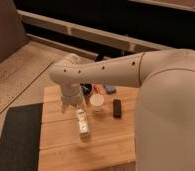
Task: Place the pepper in the ceramic bowl
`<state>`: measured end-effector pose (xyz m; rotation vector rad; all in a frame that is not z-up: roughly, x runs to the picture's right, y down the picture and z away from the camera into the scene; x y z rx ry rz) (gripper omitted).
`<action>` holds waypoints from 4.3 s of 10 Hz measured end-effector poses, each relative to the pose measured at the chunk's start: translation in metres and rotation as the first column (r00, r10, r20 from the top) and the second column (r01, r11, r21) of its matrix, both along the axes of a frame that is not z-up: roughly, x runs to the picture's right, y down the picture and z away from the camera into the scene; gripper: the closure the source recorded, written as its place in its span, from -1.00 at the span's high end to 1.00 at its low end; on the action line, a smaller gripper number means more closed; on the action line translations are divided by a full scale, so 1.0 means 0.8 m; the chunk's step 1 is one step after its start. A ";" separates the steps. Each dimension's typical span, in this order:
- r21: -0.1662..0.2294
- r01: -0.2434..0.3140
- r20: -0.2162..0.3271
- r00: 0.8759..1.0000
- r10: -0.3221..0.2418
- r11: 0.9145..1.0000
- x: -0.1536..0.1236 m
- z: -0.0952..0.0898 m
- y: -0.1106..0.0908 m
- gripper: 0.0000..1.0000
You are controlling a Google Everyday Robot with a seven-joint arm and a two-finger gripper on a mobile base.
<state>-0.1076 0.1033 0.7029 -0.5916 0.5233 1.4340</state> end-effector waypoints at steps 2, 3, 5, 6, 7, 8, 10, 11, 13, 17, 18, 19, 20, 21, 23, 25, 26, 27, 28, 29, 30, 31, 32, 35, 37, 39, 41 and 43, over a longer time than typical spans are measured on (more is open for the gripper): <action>0.000 0.000 0.000 1.000 0.000 1.000 0.000 0.000 0.000 0.30; 0.000 0.000 0.000 1.000 0.000 1.000 0.000 0.000 0.000 0.30; 0.000 0.000 0.000 1.000 0.000 1.000 0.000 0.000 0.000 0.30; 0.000 0.000 0.000 1.000 0.000 1.000 0.000 0.000 0.000 0.30; 0.000 0.000 0.000 1.000 0.000 1.000 0.000 0.000 0.000 0.30; 0.000 0.000 0.000 1.000 0.000 1.000 0.000 0.000 0.000 0.30; 0.000 0.000 0.000 1.000 0.000 1.000 0.000 0.000 0.000 0.30; 0.000 0.000 0.000 1.000 0.000 1.000 0.000 0.000 0.000 0.30; 0.000 0.000 0.000 1.000 0.000 1.000 0.000 0.000 0.000 0.30; 0.002 0.004 -0.001 1.000 -0.004 1.000 0.000 0.000 -0.001 0.30; 0.024 0.033 -0.010 0.999 -0.033 0.999 0.005 0.007 -0.009 0.30; 0.044 0.053 -0.013 0.999 -0.052 0.998 0.006 0.013 -0.018 0.30; 0.069 0.072 -0.011 0.997 -0.071 0.995 0.006 0.019 -0.028 0.30; 0.105 0.078 -0.004 0.997 -0.078 0.991 0.010 0.027 -0.045 0.30; 0.189 0.074 0.041 0.996 -0.084 0.979 0.012 0.032 -0.079 0.30; 0.321 0.046 0.132 0.987 -0.093 0.946 0.012 0.021 -0.123 0.30; 0.379 0.023 0.177 0.979 -0.097 0.925 0.014 0.011 -0.141 0.30; 0.415 -0.001 0.207 0.974 -0.093 0.910 0.018 0.002 -0.152 0.30; 0.456 -0.028 0.238 0.967 -0.092 0.890 0.023 -0.010 -0.165 0.30; 0.466 -0.034 0.247 0.965 -0.093 0.884 0.023 -0.013 -0.168 0.30; 0.465 -0.034 0.247 0.965 -0.093 0.885 0.023 -0.012 -0.168 0.30; 0.465 -0.026 0.246 0.964 -0.100 0.885 0.021 -0.012 -0.166 0.30; 0.463 -0.014 0.231 0.967 -0.105 0.886 0.024 -0.010 -0.165 0.30; 0.488 -0.005 0.162 0.983 -0.085 0.873 0.064 0.004 -0.186 0.30; 0.494 -0.043 0.160 0.986 -0.043 0.868 0.087 0.025 -0.194 0.30; 0.496 -0.125 0.179 0.983 0.040 0.859 0.128 0.063 -0.198 0.30; 0.508 -0.189 0.200 0.975 0.098 0.840 0.161 0.096 -0.206 0.30; 0.513 -0.225 0.211 0.969 0.132 0.829 0.188 0.124 -0.211 0.30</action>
